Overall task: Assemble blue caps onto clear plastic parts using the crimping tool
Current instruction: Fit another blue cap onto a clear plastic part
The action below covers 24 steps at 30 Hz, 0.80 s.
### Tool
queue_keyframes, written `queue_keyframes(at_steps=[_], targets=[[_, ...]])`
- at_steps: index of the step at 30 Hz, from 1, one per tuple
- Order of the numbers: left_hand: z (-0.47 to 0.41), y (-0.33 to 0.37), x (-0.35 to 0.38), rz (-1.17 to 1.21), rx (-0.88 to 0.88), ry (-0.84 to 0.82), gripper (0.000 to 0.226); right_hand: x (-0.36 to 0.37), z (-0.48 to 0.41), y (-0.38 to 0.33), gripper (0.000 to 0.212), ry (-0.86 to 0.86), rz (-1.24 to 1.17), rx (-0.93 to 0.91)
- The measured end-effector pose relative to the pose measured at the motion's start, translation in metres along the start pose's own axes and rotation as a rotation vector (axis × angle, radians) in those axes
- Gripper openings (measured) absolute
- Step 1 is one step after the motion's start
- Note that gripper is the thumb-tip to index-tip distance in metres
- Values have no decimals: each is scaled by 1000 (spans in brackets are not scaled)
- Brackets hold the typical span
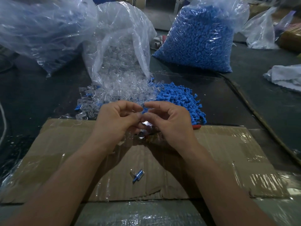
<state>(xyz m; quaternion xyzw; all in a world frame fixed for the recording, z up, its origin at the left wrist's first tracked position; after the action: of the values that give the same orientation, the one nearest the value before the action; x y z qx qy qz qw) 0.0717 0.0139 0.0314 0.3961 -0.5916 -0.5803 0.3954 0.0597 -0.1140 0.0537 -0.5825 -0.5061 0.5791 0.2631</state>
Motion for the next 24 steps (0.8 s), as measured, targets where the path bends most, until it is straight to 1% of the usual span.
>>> queue_keyframes(at_steps=[3, 8, 11, 13, 15, 17, 19, 24], targets=[[0, 0, 2, 76, -8, -20, 13, 0, -1, 2, 30, -21, -140, -20], [2, 2, 0, 86, -20, -5, 11, 3, 0, 1, 30, -39, -202, -78], [3, 1, -2, 77, -45, 5, 10, 7, 0, 0, 35, -79, -190, -77], [2, -2, -3, 122, -77, 0, 10, 9, 0, -2, 41, -112, -175, -88], [2, -4, -3, 150, -105, -12, 15, 6, 1, -4, 42, -97, -140, -114], [2, -6, -4, 161, -123, -14, 18, 4, 2, -6, 40, -72, -71, -144], [2, -8, -4, 187, -140, -13, 16, 4, 2, -9, 38, -51, 3, -184], [3, -8, -4, 226, -159, -11, 18, 3, 2, -11, 29, -25, 63, -234]])
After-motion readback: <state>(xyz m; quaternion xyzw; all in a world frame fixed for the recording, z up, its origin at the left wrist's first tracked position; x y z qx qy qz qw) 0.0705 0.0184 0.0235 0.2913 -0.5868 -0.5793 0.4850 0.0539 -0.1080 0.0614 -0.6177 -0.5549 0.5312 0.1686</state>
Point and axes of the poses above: each hand's wrist, its own z-axis away from the middle knuckle, its own x-axis out of the palm, y = z × x, the point moved 8 cm from there along -z, towards the middle knuckle, and after that the axes turned 14 degrees about -y, right-handed, at the moved point
